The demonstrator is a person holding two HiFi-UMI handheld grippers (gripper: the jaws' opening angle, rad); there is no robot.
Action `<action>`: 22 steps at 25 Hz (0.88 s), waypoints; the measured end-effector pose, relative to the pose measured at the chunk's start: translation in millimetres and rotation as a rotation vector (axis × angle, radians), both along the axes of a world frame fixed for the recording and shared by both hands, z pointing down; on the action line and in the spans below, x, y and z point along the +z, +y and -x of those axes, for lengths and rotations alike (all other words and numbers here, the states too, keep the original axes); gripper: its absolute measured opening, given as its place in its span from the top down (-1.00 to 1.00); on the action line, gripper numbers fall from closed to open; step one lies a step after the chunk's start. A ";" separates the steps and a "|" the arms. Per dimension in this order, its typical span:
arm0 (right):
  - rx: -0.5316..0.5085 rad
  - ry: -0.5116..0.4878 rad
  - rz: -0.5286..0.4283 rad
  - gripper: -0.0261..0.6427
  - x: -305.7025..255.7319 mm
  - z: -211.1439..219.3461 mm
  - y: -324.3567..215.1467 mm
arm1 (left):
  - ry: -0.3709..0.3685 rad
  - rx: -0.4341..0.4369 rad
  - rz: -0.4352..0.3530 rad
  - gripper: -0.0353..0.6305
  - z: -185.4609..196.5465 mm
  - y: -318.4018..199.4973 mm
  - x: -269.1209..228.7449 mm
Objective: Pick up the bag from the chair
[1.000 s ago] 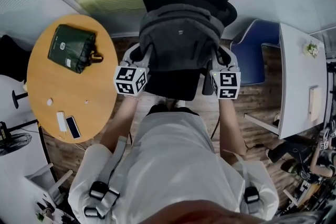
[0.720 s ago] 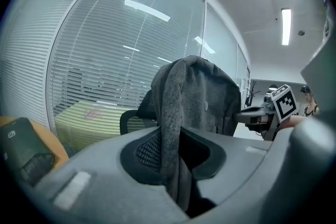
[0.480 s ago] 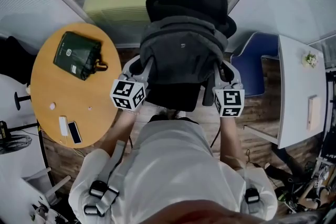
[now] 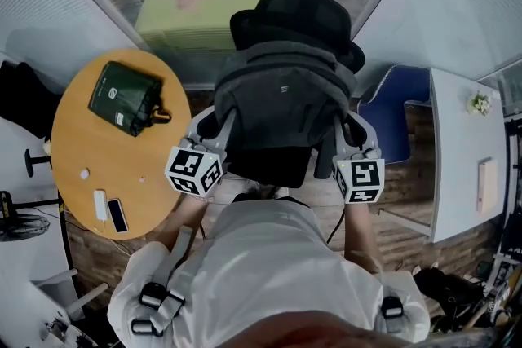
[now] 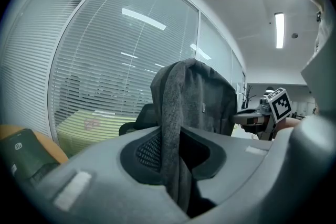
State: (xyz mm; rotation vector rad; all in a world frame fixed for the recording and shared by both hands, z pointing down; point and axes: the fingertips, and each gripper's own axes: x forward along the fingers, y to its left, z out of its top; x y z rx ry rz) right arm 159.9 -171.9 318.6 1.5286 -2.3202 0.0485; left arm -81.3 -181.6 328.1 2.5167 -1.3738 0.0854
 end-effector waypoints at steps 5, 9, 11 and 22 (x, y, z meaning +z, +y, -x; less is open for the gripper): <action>-0.007 0.001 -0.015 0.80 -16.6 3.0 9.6 | 0.013 -0.016 -0.014 0.70 2.8 9.0 -13.6; -0.013 0.002 -0.033 0.80 -29.7 3.5 16.6 | 0.027 -0.029 -0.030 0.70 3.4 16.9 -23.7; -0.017 -0.002 -0.041 0.80 -34.6 3.9 20.6 | 0.026 -0.032 -0.042 0.70 3.8 20.9 -28.7; -0.021 -0.026 -0.039 0.80 -40.0 5.6 27.7 | 0.017 -0.039 -0.075 0.70 6.2 26.2 -39.1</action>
